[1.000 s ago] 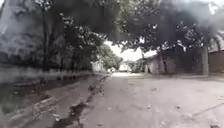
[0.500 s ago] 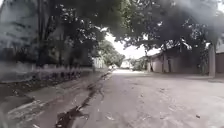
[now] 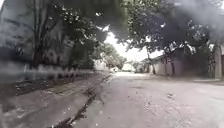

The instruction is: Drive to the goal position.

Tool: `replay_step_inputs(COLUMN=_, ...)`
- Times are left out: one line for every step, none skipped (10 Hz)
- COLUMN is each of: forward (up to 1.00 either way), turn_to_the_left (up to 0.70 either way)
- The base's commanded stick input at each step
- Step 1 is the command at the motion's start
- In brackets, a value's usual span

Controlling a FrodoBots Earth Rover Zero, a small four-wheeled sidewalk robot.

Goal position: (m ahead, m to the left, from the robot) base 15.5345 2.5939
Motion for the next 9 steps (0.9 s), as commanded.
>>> replay_step_inputs(forward=0.70, turn_to_the_left=-0.35)
replay_step_inputs(forward=0.70, turn_to_the_left=-0.35)
replay_step_inputs(forward=0.70, turn_to_the_left=-0.35)
replay_step_inputs(forward=0.70, turn_to_the_left=-0.35)
replay_step_inputs(forward=0.70, turn_to_the_left=-0.35)
replay_step_inputs(forward=0.70, turn_to_the_left=-0.35)
replay_step_inputs(forward=0.70, turn_to_the_left=-0.14)
replay_step_inputs(forward=0.70, turn_to_the_left=-0.01)
replay_step_inputs(forward=0.70, turn_to_the_left=-0.01)
